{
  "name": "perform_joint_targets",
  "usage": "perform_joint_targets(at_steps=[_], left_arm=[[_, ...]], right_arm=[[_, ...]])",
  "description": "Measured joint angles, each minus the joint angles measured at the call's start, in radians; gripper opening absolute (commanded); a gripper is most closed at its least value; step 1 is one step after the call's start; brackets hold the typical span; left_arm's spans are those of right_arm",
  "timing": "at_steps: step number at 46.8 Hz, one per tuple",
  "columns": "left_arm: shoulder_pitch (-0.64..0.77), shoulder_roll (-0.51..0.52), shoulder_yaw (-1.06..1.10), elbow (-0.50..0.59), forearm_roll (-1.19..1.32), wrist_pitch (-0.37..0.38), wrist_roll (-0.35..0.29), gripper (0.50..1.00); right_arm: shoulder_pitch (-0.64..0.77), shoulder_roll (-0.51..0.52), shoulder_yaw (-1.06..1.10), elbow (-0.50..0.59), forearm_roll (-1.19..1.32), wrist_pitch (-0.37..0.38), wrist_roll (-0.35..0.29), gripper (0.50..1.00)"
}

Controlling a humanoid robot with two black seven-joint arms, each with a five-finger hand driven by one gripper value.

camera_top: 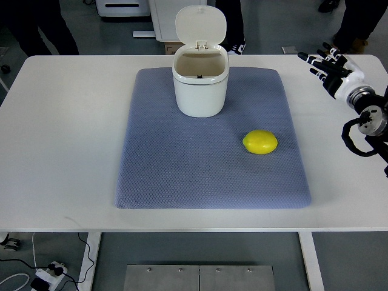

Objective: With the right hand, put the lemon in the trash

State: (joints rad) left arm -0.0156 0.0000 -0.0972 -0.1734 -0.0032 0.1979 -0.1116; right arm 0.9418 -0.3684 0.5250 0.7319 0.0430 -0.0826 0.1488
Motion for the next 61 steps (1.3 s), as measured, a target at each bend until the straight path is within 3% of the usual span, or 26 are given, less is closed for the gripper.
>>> perform_joint_targets(at_steps=[37,48,61], left_arm=[[-0.001,0.0,-0.003,0.002,0.006,0.001,-0.005,1.0],[-0.001,0.0,-0.003,0.002,0.006,0.002,-0.005,1.0],[-0.001,0.0,-0.003,0.002,0.006,0.002,-0.005,1.0]], right_arm=[[-0.001,0.003,0.006,-0.002,0.0,0.001,0.006,1.0],[0.0,0.006,0.008,0.0,-0.001,0.002,0.06,1.0],[0.003,0.01,0.058,0.0,-0.001,0.046,0.063,1.0]])
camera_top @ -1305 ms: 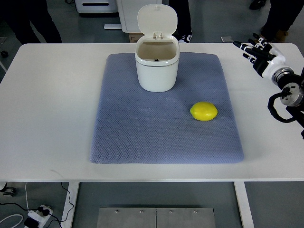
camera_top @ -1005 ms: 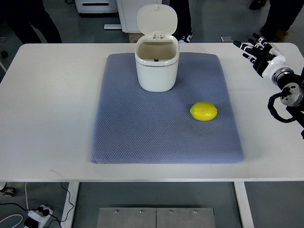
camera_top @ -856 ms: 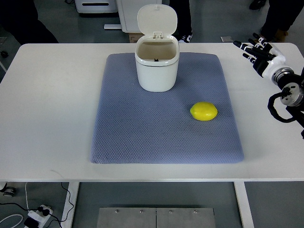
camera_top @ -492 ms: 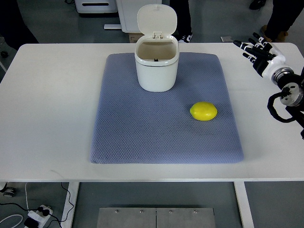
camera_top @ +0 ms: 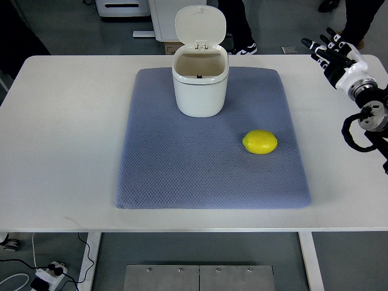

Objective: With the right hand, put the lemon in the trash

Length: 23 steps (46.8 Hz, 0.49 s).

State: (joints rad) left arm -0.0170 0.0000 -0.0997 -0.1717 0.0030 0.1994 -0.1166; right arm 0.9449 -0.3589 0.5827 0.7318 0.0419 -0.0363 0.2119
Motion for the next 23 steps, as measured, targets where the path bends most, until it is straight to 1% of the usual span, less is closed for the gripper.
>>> perform_joint_targets(at_steps=[6,12,18,23], left_arm=[[0.0,0.0,0.0,0.0,0.0,0.0,0.0,1.0],[0.0,0.0,0.0,0.0,0.0,0.0,0.0,1.0],[0.0,0.0,0.0,0.0,0.0,0.0,0.0,1.0],[0.0,0.0,0.0,0.0,0.0,0.0,0.0,1.0]], right_arm=[[-0.006,0.003,0.011,0.0,0.0,0.035,-0.001,1.0],[-0.006,0.006,0.007,0.0,0.0,0.038,0.001,1.0],[-0.016,0.006,0.003,0.0,-0.001,0.034,0.028,1.0],[-0.018,0.005,-0.016,0.004,-0.007,0.027,0.033,1.0]])
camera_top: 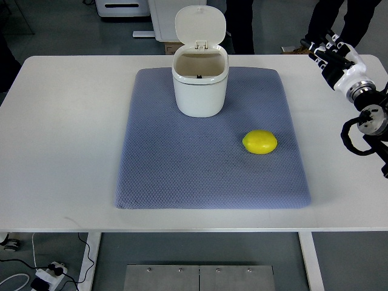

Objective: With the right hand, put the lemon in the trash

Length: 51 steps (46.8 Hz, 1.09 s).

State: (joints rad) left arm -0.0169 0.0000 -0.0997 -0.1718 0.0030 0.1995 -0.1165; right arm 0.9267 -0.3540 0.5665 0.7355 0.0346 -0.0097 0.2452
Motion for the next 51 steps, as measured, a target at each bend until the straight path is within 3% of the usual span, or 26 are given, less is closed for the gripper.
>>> perform_joint_targets(at_steps=[21,32,51], left_arm=[[0.0,0.0,0.0,0.0,0.0,0.0,0.0,1.0],[0.0,0.0,0.0,0.0,0.0,0.0,0.0,1.0],[0.0,0.0,0.0,0.0,0.0,0.0,0.0,1.0]], right_arm=[[-0.003,-0.158,-0.156,0.155,-0.112,-0.006,0.053,1.0],[-0.03,-0.27,-0.2,0.323,-0.183,-0.008,0.079,1.0],[-0.034,-0.435,-0.325,0.499,-0.406,-0.023,0.121,1.0]])
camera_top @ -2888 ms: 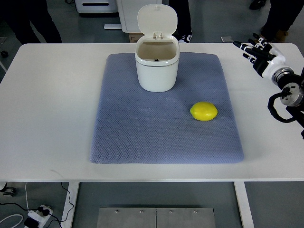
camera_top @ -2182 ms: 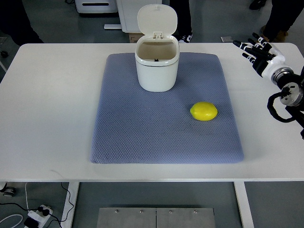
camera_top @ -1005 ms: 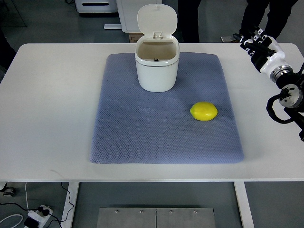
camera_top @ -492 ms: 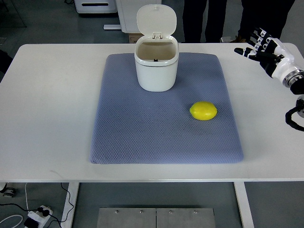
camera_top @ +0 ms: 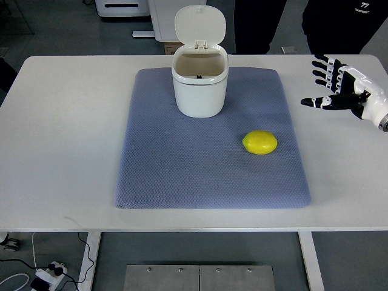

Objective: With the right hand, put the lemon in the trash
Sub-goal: 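Move the open right hand toward the yellow lemon on the mat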

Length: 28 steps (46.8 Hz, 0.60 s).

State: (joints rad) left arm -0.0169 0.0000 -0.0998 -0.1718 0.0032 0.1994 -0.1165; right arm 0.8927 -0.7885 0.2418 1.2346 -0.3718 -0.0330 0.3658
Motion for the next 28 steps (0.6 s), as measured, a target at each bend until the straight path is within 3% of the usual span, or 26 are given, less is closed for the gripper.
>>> perform_joint_targets(at_steps=[10,28], left_arm=[[0.0,0.0,0.0,0.0,0.0,0.0,0.0,1.0],[0.0,0.0,0.0,0.0,0.0,0.0,0.0,1.0]], right_arm=[[0.005,-0.06,-0.104,0.105,-0.164,-0.071,0.06,1.0],[0.046,-0.049,-0.276,0.122,-0.276,-0.124,0.089,1.0]])
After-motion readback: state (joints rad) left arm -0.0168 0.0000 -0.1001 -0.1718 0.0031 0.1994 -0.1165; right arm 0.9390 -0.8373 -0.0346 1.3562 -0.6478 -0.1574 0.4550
